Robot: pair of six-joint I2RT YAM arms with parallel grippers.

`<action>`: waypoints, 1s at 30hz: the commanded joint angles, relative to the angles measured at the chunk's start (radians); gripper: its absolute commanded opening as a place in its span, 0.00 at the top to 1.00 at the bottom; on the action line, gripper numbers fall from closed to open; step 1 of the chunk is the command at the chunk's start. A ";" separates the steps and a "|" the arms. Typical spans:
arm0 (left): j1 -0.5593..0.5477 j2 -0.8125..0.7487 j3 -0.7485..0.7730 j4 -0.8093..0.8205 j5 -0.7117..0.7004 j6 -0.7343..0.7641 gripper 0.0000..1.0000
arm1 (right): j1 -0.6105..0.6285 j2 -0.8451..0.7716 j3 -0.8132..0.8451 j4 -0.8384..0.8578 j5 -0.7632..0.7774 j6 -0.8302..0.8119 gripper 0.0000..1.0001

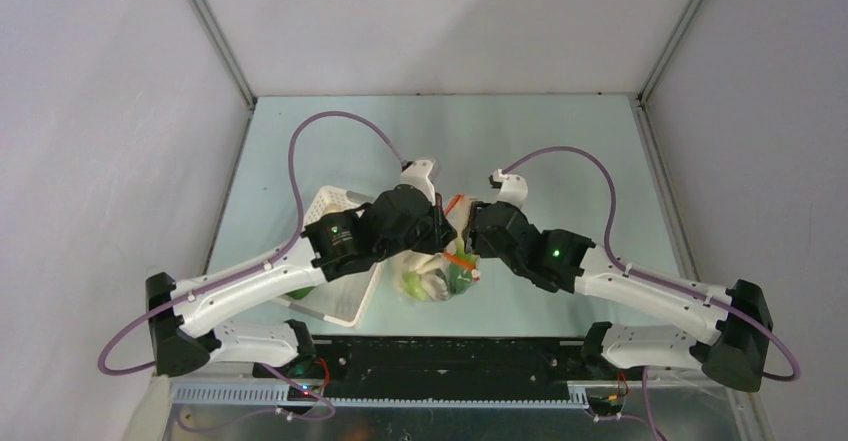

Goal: Place the food in the zip-top bag and seal the zipper
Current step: Adjust the zipper food storage bag at the center of the board.

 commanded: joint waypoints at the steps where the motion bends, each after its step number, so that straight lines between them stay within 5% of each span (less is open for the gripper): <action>1: -0.012 -0.044 0.018 0.103 0.002 0.021 1.00 | -0.001 -0.024 -0.005 0.074 -0.043 0.042 0.44; 16: -0.011 -0.037 0.002 0.101 0.012 0.029 1.00 | -0.019 -0.201 -0.059 0.118 0.029 -0.051 0.38; 26: -0.011 -0.047 -0.007 0.132 0.059 0.053 1.00 | -0.040 -0.143 -0.059 0.125 0.009 -0.064 0.37; 29: -0.012 -0.046 -0.011 0.144 0.081 0.058 1.00 | -0.035 -0.122 -0.059 0.155 0.008 -0.068 0.45; 30: -0.012 -0.046 -0.012 0.144 0.084 0.060 1.00 | -0.033 -0.120 -0.059 0.169 0.012 -0.069 0.57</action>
